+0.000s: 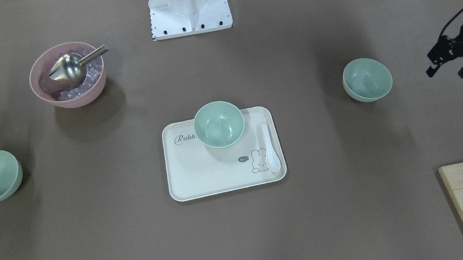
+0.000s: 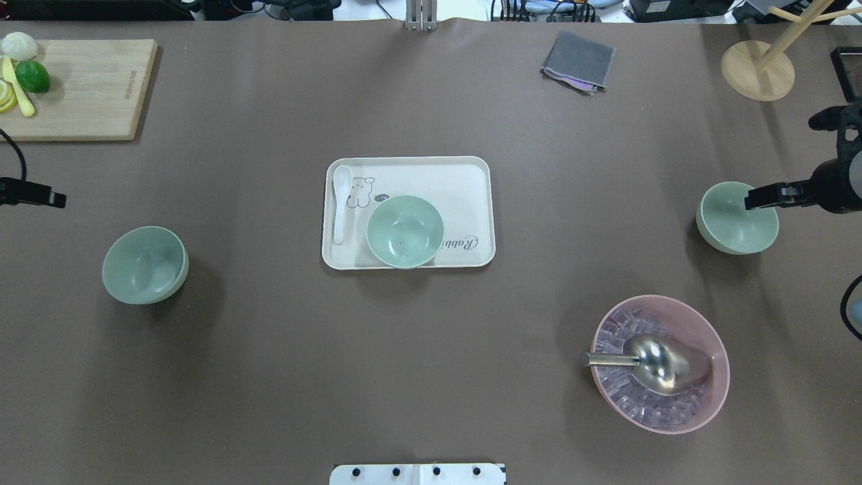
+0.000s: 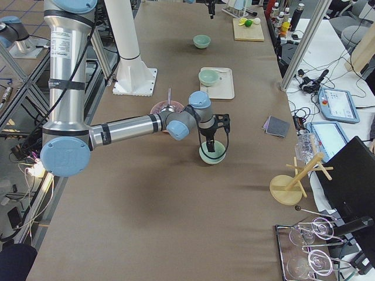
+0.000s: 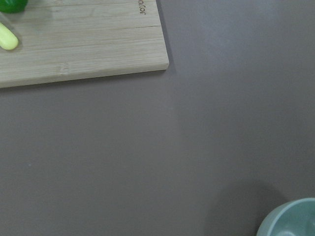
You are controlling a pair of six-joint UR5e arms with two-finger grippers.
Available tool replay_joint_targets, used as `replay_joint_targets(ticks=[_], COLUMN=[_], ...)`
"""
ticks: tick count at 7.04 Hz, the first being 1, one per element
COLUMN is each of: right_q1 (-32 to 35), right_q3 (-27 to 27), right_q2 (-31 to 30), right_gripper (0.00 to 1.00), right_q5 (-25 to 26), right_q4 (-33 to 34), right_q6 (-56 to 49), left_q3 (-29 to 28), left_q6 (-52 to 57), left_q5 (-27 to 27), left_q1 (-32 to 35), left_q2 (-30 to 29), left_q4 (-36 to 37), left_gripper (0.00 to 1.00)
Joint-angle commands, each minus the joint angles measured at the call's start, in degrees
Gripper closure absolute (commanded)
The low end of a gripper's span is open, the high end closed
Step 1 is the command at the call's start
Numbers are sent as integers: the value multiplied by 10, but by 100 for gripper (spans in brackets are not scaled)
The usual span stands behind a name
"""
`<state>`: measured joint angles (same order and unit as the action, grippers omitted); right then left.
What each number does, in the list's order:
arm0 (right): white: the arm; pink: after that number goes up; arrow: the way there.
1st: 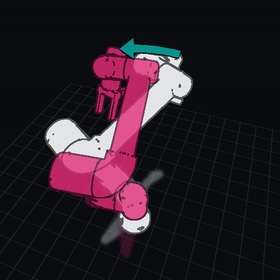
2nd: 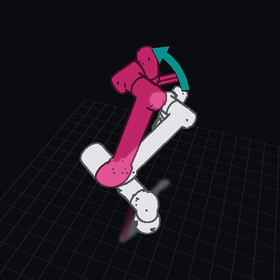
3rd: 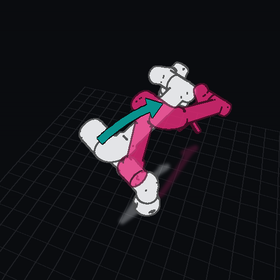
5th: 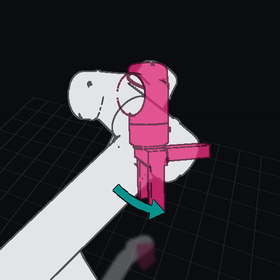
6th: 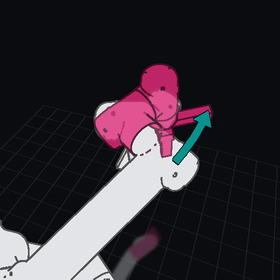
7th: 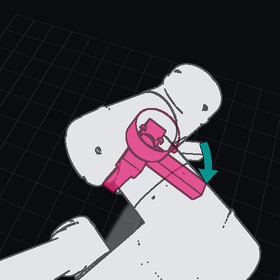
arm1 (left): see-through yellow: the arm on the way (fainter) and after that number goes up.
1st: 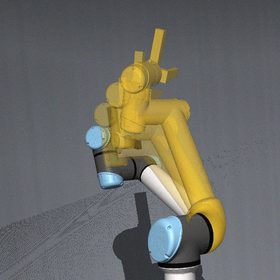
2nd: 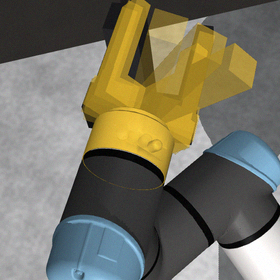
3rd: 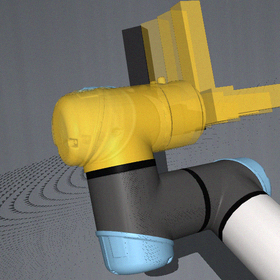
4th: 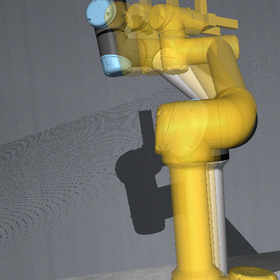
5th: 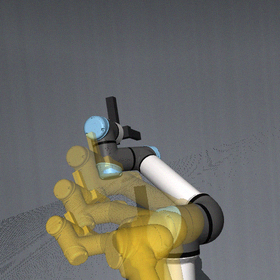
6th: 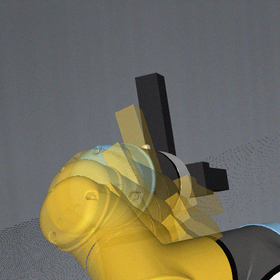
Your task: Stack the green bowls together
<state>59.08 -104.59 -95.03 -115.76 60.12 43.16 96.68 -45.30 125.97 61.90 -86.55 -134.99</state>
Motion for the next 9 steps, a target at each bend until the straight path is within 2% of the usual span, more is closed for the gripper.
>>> replay_joint_targets(ticks=[1, 2, 3, 4, 7, 9], right_q1=[12, 16, 34, 51, 50, 50], right_q3=[1, 1, 2, 2, 2, 1], right_q2=[-2, -2, -2, -5, -10, -10], right_gripper=[0, 0, 0, 0, 0, 0], right_q5=[-6, -13, -41, -64, -55, -55], right_q4=[4, 3, 5, 5, 5, 4], right_q6=[-26, -27, -53, -63, -63, -62], left_q3=[11, 10, 15, 18, 18, 16], left_q6=[-62, -72, -72, -72, -69, -70], left_q5=[-71, -78, -78, -78, -79, -89], left_q1=[-83, -100, -107, -115, -124, -136], left_q2=[-3, -3, -3, -3, 2, 2], left_q4=[-11, -21, -22, -21, -21, -21], left_gripper=[9, 15, 21, 34, 47, 52])
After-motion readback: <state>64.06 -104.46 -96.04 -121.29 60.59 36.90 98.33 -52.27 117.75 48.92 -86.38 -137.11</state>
